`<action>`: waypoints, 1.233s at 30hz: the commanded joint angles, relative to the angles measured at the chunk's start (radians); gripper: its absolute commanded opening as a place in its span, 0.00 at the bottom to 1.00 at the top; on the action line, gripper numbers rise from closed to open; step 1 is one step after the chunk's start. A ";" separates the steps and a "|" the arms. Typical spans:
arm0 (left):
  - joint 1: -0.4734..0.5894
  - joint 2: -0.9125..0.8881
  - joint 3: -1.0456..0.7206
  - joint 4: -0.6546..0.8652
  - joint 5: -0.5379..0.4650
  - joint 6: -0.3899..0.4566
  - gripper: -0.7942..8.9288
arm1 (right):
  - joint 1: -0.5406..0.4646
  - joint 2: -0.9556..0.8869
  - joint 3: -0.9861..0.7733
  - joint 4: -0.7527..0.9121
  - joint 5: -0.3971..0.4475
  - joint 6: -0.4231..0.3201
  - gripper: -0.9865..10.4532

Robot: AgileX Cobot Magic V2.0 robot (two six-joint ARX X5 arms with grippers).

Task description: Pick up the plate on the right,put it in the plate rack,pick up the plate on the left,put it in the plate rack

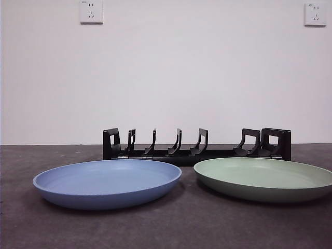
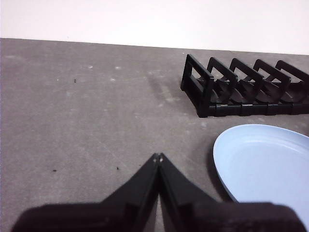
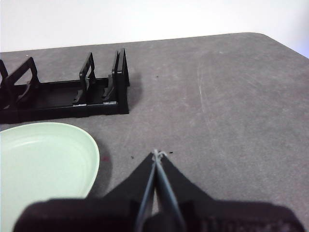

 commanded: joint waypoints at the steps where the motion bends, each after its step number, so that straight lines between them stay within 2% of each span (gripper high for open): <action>1: 0.003 0.000 -0.009 0.006 0.000 -0.006 0.08 | 0.000 -0.001 -0.011 0.032 0.034 0.023 0.09; 4: 0.003 0.000 -0.009 0.006 0.000 -0.006 0.08 | 0.000 -0.001 -0.011 0.032 0.027 0.066 0.09; 13: 0.003 0.000 -0.009 0.012 0.001 -0.007 0.08 | 0.000 -0.001 -0.011 0.033 -0.002 0.072 0.08; 17: 0.003 0.000 0.010 0.022 0.014 -0.051 0.07 | 0.000 0.000 0.005 0.034 -0.027 0.175 0.08; 21: 0.003 0.005 0.063 0.019 0.061 -0.056 0.07 | 0.000 0.003 0.061 0.032 -0.043 0.202 0.08; 27: 0.003 0.063 0.179 -0.012 0.081 -0.112 0.07 | 0.000 0.076 0.200 0.022 -0.065 0.229 0.08; 33: 0.003 0.183 0.331 -0.077 0.184 -0.117 0.07 | 0.000 0.240 0.401 -0.079 -0.195 0.216 0.08; 37: 0.003 0.290 0.455 -0.149 0.312 -0.097 0.07 | 0.000 0.378 0.563 -0.212 -0.323 0.154 0.08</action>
